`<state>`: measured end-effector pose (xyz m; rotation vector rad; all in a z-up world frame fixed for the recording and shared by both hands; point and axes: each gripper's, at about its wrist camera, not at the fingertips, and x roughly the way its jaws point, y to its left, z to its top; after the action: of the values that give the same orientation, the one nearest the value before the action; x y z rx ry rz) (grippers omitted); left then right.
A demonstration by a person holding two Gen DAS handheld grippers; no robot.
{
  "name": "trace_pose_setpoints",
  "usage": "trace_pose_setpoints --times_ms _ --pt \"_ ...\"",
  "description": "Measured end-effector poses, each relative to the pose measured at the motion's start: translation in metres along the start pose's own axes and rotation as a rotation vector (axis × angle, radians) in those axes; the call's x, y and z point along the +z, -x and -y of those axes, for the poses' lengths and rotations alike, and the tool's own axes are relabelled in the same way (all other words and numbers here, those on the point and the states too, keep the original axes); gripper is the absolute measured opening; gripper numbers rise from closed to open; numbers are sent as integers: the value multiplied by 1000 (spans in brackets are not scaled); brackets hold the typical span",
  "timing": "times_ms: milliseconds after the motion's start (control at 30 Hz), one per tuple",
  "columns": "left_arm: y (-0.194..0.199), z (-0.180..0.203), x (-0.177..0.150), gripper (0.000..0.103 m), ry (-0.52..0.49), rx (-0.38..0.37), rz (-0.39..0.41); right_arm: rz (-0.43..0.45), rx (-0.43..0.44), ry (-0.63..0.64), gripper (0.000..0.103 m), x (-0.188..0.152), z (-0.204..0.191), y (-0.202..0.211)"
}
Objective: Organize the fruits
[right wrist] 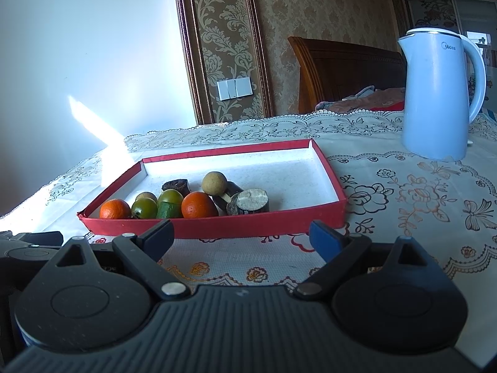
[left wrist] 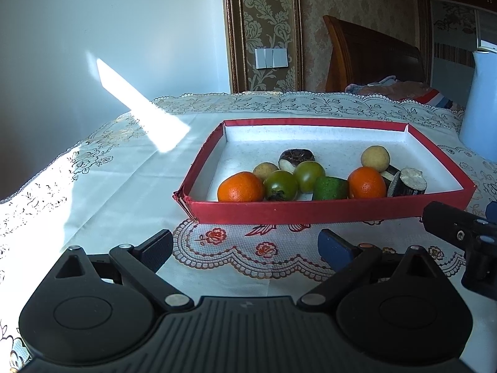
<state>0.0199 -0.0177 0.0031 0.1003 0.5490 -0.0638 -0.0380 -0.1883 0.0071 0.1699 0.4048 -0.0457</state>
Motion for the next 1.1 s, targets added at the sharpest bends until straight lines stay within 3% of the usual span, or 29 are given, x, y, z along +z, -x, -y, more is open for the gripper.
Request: trace_pose_setpoints --times_ms 1100 --pt "0 0 0 100 0 4 8 2 0 7 93 -1 -1 -1"
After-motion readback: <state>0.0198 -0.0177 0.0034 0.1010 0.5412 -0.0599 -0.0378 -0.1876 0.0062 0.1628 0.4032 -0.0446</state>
